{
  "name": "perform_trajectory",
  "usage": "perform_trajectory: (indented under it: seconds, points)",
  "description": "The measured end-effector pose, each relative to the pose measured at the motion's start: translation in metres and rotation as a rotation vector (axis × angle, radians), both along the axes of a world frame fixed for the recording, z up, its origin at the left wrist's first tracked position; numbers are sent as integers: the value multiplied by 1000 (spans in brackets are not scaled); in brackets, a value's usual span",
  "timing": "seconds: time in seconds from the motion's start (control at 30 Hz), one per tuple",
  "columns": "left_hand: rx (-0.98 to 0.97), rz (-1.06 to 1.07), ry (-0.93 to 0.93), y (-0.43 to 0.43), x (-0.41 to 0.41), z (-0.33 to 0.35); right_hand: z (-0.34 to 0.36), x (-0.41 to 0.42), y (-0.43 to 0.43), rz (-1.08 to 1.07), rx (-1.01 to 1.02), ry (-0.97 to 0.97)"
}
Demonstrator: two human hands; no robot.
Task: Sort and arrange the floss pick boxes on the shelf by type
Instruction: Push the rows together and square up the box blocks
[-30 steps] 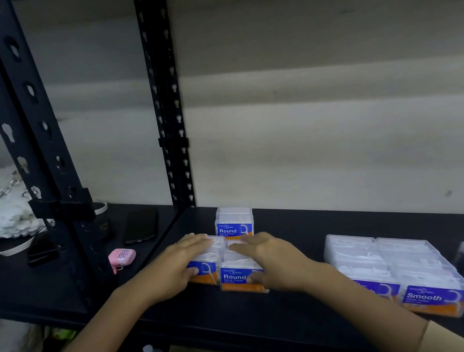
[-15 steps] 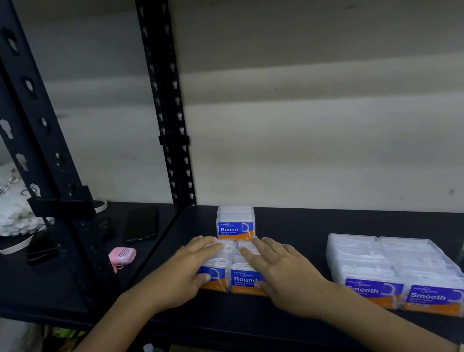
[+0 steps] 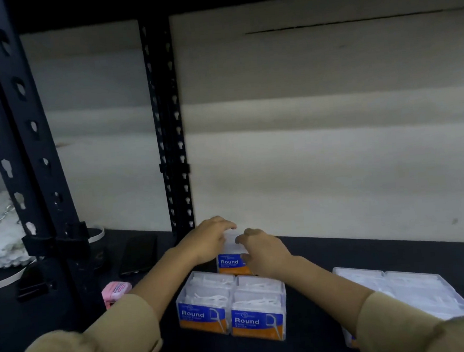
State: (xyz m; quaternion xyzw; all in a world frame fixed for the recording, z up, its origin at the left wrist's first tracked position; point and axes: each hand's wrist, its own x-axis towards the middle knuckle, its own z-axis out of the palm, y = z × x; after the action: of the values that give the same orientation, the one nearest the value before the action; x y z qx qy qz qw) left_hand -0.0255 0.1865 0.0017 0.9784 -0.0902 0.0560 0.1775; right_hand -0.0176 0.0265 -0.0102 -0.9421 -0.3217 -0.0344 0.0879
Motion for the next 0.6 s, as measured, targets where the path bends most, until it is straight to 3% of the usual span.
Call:
perform_trajectory:
  seconds: [0.27,0.6]
  points:
    - [56,-45,162,0,28,-6,-5,14,8,2,-72,-50]
    - [-12,25,143,18,27,-12,2,20,-10,-43,-57,-10]
